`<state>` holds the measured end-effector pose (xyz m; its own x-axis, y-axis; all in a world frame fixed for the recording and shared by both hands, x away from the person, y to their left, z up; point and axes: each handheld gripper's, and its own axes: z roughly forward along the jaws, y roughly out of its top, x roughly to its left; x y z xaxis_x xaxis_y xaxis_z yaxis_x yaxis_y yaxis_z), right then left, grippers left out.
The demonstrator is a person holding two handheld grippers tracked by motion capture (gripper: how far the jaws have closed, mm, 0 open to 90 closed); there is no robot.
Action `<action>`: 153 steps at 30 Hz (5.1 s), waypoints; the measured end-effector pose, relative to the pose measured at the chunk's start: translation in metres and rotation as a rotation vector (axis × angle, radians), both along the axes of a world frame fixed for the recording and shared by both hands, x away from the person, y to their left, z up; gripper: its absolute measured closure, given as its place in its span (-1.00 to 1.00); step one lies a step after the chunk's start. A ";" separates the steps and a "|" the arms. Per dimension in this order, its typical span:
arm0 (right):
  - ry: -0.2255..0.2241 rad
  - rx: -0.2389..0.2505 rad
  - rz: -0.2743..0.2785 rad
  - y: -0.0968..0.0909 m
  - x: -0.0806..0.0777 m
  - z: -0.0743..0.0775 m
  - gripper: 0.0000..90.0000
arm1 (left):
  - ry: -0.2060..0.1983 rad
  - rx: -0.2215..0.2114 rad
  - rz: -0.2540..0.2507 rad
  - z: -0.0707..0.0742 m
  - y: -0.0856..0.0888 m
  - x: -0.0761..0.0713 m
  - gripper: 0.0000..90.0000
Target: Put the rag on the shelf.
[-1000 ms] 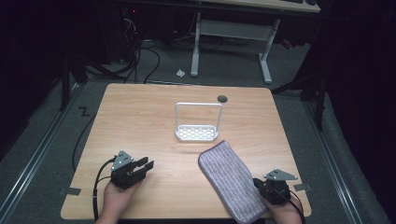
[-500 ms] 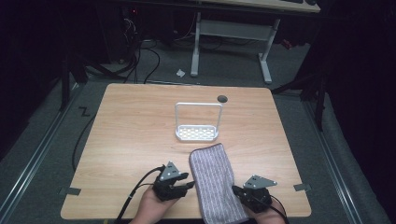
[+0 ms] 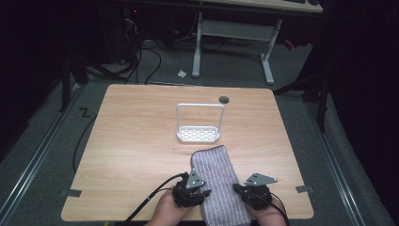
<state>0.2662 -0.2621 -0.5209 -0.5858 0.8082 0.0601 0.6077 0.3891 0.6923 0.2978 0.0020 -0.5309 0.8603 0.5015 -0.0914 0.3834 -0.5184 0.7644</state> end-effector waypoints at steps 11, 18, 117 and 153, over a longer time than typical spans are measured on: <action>-0.058 0.011 0.077 0.034 0.006 0.009 0.84 | -0.006 -0.015 0.156 0.010 0.065 0.013 0.27; -0.077 0.002 0.079 0.068 0.054 0.017 0.82 | -0.010 -0.001 0.194 0.013 0.059 0.039 0.24; -0.048 0.002 -0.051 0.073 0.075 -0.008 0.84 | 0.111 -0.113 0.322 -0.005 0.050 0.061 0.76; -0.293 0.101 -0.024 0.082 0.052 0.030 0.86 | -0.086 -0.262 0.305 0.037 0.058 0.037 0.79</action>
<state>0.3179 -0.1796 -0.4907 -0.5712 0.8203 -0.0283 0.3844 0.2978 0.8738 0.3350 0.0604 -0.4943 0.6859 0.7039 -0.1845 0.4184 -0.1740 0.8915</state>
